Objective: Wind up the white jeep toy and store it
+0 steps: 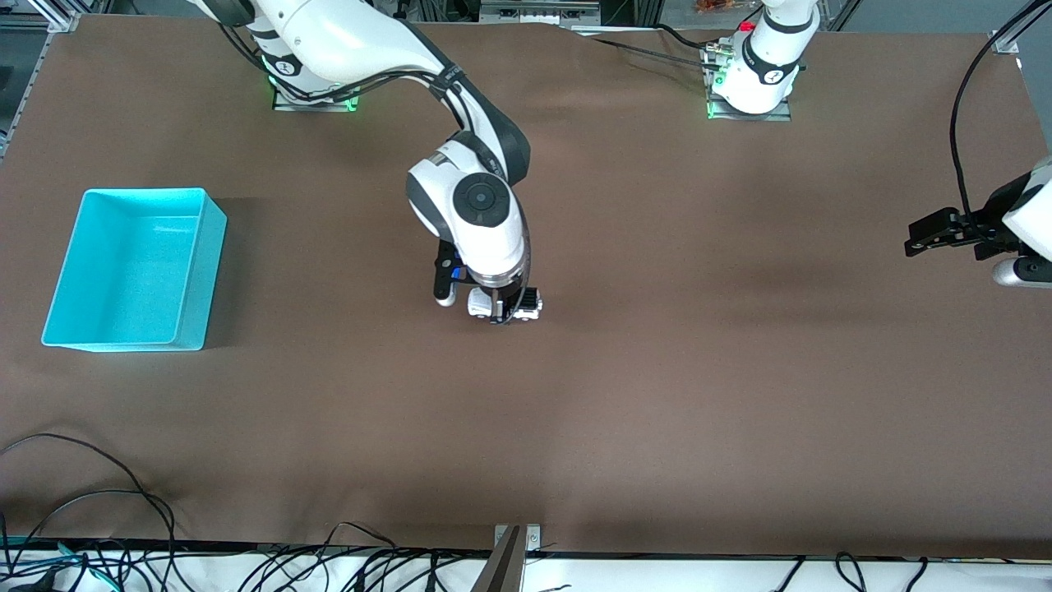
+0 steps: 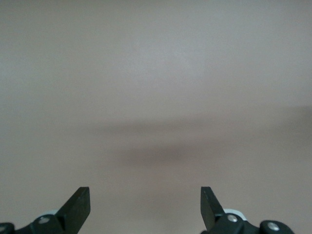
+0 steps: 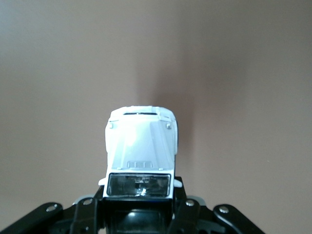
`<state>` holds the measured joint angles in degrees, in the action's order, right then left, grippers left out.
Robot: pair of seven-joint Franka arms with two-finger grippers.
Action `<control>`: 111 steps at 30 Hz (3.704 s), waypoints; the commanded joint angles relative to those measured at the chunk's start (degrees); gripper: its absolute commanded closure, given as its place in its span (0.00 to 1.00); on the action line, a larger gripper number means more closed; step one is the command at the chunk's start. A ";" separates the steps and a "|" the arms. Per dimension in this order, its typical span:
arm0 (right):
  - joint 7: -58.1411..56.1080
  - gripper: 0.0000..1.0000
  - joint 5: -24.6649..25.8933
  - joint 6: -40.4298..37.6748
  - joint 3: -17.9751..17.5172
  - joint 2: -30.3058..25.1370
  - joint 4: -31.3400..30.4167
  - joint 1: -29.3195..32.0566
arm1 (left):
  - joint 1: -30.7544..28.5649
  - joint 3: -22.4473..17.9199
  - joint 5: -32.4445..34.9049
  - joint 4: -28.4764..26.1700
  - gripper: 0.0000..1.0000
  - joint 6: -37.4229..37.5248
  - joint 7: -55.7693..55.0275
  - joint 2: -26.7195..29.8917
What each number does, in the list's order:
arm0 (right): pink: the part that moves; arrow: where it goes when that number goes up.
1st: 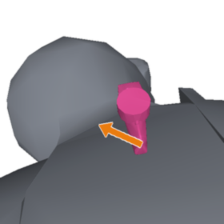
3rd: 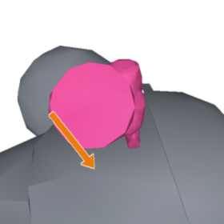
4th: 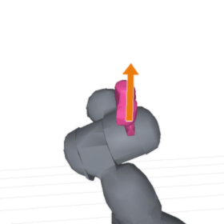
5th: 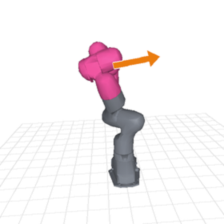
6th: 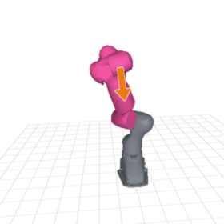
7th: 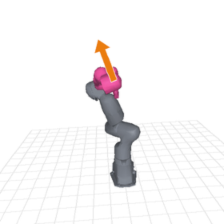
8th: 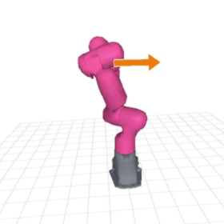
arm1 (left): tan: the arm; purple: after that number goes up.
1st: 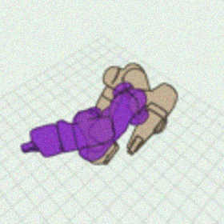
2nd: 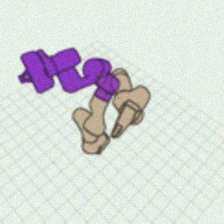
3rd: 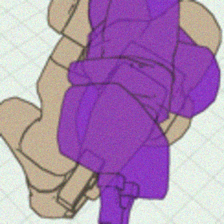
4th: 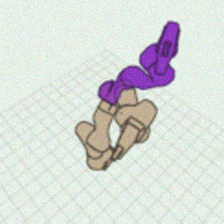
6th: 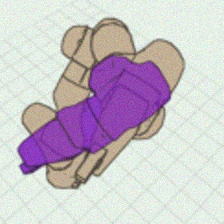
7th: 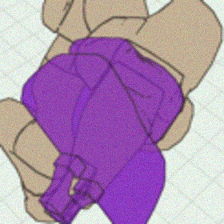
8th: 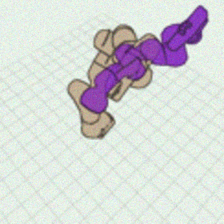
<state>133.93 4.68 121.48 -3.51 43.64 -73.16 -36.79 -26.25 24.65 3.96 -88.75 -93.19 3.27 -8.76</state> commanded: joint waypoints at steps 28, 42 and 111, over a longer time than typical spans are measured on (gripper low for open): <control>-10.18 1.00 0.59 -6.96 -0.44 -7.61 -0.76 9.63 | -0.73 -0.22 -1.76 -0.81 0.00 -3.66 1.22 -1.35; -15.10 1.00 -0.28 -9.07 -0.79 -11.12 -4.09 13.67 | -0.82 -0.31 -1.85 -0.55 0.00 -3.67 1.30 -1.79; -112.65 1.00 -9.60 -8.46 10.37 -33.63 -41.80 41.53 | -1.43 -0.40 -2.37 -0.81 0.00 -2.96 1.04 -1.96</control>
<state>28.26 -4.69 112.65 5.65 12.25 -112.74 3.19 -27.15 24.14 3.34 -89.00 -96.47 3.35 -11.16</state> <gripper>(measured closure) 0.485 0.000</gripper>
